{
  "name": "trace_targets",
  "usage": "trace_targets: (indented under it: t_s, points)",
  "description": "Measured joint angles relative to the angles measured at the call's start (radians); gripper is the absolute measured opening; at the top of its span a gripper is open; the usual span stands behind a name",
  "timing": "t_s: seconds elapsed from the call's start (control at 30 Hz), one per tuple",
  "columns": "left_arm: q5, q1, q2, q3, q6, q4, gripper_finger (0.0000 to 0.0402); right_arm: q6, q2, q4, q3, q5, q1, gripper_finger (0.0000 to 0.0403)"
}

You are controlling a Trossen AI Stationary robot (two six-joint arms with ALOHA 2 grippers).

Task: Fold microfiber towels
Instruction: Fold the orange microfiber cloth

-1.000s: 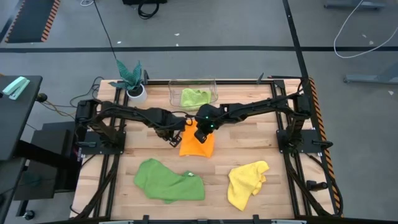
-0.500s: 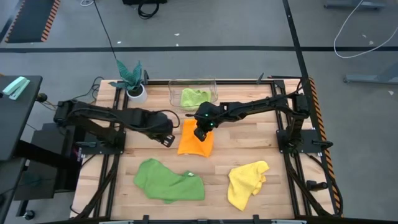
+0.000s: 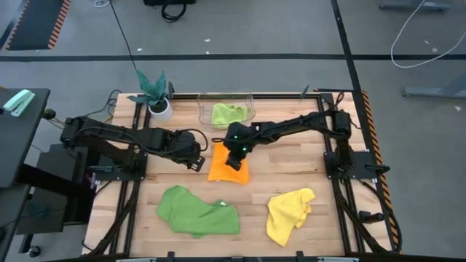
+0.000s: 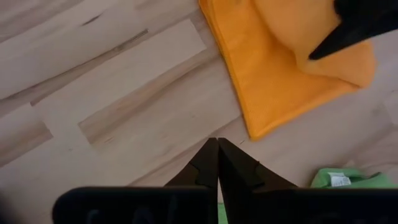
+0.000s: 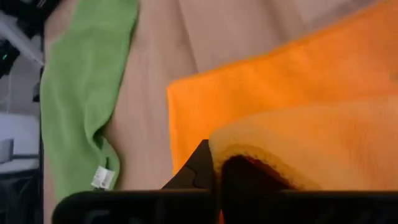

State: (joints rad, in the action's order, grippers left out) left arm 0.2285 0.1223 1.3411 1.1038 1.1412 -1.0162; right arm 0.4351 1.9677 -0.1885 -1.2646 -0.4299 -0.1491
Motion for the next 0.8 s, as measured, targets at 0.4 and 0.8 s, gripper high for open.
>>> trace_targets:
  t_s: [0.4,0.8]
  points:
    - [0.004,0.006,0.000,0.000,0.003,0.003,0.0014,-0.117,0.033,0.008,-0.106,-0.046,-0.011,0.0094]
    - [0.015,0.006,0.000,0.000,0.000,0.009,0.0026,-0.096,0.061,0.005,-0.105,0.010,-0.086,0.0133]
